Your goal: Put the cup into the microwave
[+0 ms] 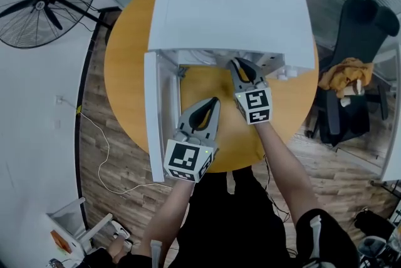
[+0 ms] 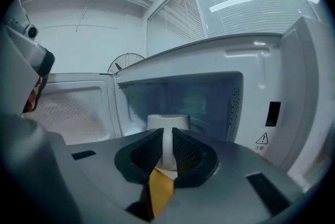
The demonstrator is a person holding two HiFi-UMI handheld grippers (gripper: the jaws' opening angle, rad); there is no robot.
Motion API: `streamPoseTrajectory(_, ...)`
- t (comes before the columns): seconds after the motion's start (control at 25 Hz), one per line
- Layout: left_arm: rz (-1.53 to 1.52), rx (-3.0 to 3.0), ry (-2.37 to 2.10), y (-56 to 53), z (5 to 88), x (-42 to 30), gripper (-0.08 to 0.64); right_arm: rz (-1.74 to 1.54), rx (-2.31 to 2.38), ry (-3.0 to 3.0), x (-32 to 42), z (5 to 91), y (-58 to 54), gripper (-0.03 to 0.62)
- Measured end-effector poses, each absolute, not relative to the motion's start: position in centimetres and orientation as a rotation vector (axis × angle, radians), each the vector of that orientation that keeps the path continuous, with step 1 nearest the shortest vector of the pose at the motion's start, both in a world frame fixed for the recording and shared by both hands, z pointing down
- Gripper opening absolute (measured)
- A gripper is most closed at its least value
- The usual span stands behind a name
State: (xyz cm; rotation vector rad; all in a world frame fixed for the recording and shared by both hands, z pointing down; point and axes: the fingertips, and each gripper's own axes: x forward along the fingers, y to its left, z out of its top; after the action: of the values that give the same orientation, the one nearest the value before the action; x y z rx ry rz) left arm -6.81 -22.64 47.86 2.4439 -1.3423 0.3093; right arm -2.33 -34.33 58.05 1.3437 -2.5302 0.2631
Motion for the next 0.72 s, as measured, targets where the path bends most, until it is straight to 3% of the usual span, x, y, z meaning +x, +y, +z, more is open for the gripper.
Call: streamPoseTrajectory(0.72, 0.3, 2.451, -1.301, -23.7, 48.0, -7.7, -0.003, 0.248, 1.402, -2.453, -4.0, 60.3, -39.7, 0.063)
